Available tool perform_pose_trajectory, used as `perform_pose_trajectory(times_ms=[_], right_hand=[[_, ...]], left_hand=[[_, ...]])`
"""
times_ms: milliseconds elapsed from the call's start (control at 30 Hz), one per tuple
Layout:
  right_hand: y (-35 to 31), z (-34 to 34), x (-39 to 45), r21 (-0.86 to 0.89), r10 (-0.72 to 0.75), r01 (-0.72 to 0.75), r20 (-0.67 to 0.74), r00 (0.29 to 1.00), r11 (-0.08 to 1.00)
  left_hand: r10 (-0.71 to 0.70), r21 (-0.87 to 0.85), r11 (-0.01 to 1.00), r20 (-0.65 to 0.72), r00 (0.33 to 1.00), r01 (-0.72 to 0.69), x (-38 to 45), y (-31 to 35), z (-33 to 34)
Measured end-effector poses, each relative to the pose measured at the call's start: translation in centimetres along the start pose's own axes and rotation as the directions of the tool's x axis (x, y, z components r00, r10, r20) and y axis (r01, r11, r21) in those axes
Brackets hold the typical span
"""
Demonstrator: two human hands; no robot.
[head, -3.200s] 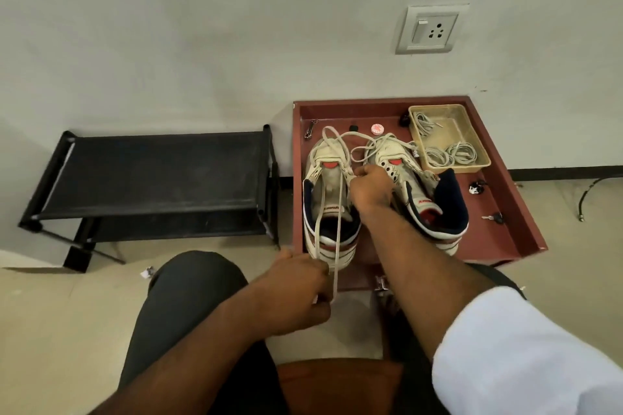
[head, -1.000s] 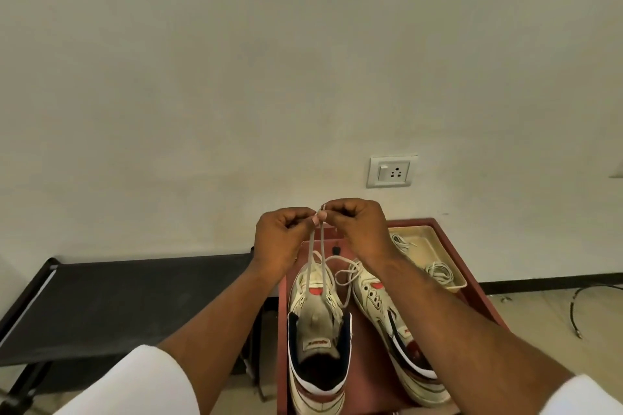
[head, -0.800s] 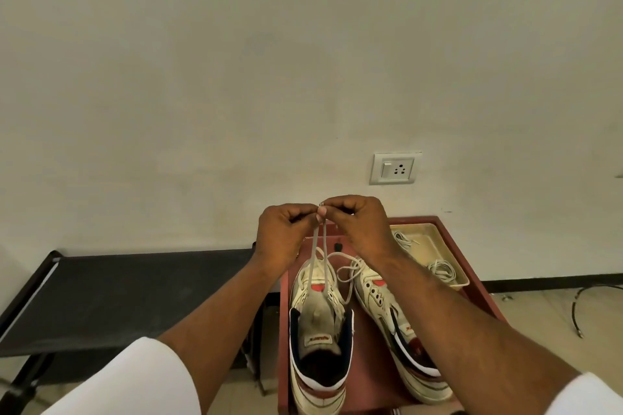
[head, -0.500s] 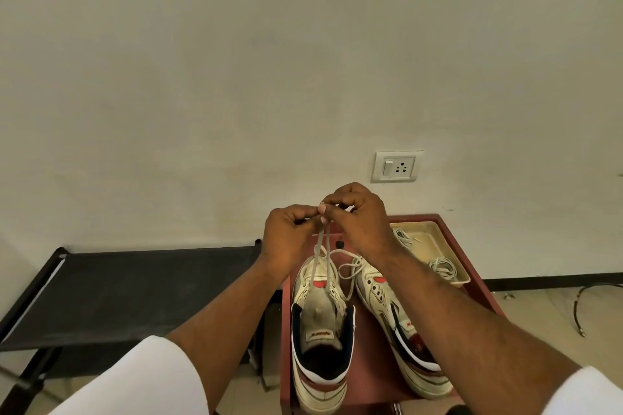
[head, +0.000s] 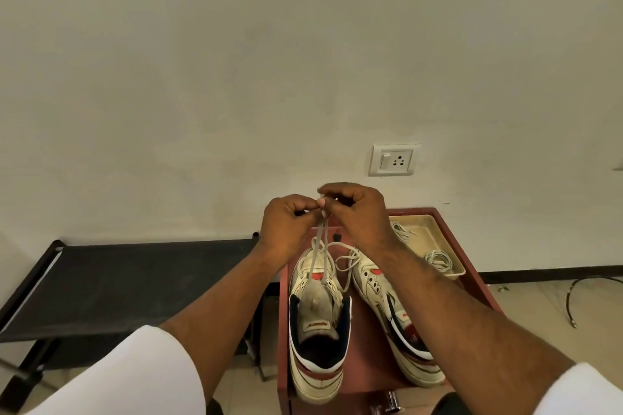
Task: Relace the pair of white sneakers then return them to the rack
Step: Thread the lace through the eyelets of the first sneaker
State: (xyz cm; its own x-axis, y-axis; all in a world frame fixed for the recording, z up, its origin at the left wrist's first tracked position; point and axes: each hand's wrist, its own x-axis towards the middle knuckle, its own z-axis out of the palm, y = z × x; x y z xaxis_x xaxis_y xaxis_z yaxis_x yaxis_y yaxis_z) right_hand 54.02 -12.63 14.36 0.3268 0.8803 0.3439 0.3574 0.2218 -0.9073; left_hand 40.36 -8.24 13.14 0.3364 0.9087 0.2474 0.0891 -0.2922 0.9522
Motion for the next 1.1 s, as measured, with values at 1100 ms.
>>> perform_pose_trajectory(times_ms=[1100], right_hand=[[4.3,2.8,-0.9,0.147,0.284,-0.293,0.077,0.956,0.945]], left_hand=[[-0.614,0.302,0.782,0.220,0.758,0.545,-3.8,-12.6,2.7]])
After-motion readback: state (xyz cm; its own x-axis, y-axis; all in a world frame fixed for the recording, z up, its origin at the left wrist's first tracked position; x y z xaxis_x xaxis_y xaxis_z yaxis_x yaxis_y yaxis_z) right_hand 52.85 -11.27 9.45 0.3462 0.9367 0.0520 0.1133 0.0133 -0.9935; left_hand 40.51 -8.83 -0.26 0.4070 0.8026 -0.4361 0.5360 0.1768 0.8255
